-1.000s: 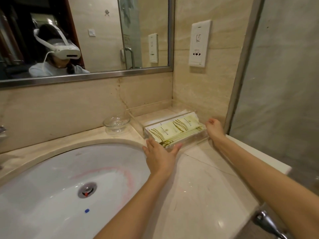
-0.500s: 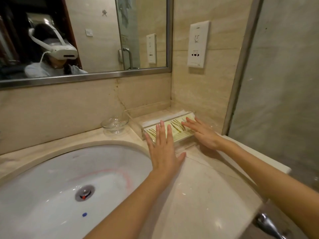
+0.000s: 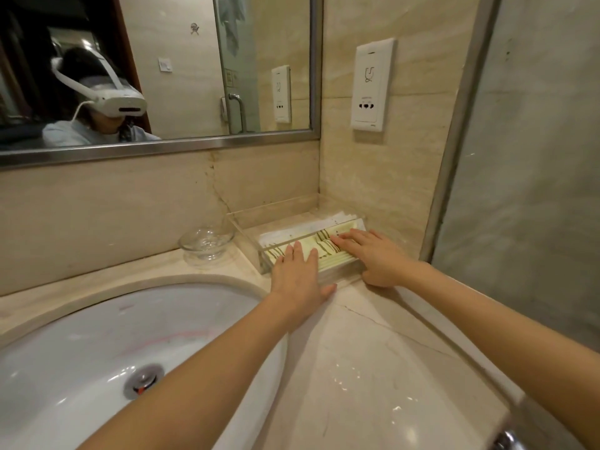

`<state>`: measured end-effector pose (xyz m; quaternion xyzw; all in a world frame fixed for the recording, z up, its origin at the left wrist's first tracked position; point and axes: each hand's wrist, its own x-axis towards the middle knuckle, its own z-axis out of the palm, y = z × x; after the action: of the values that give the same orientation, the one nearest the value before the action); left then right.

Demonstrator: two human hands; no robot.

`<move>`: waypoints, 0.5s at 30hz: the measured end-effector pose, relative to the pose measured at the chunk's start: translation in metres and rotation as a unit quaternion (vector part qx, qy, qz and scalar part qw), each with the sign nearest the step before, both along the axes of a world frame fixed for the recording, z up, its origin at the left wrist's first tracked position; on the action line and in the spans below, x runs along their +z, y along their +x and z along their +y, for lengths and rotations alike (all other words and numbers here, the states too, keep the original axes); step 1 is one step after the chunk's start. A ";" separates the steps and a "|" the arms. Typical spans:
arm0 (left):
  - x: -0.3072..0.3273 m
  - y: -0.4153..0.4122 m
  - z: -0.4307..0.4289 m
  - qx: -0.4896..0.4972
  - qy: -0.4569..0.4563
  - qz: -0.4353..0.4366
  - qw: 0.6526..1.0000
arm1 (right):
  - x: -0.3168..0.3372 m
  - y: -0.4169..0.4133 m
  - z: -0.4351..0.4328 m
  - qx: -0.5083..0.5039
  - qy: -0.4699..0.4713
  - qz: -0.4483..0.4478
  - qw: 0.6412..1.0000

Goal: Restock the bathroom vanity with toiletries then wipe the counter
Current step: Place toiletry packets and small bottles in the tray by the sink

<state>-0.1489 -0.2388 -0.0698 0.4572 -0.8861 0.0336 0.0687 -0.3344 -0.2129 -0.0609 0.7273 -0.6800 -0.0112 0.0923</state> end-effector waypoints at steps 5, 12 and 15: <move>0.000 -0.001 -0.004 0.013 -0.003 0.006 1.000 | 0.007 0.006 -0.011 0.001 0.027 -0.019 0.999; 0.001 0.001 0.000 0.007 -0.015 0.014 1.000 | 0.013 0.006 -0.016 0.022 0.025 -0.001 0.999; 0.000 0.002 -0.001 0.001 -0.022 0.021 1.000 | 0.012 0.005 -0.014 0.023 0.028 -0.024 0.999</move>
<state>-0.1465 -0.2400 -0.0697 0.4573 -0.8830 0.0433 0.0969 -0.3298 -0.2267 -0.0484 0.7451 -0.6645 -0.0106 0.0560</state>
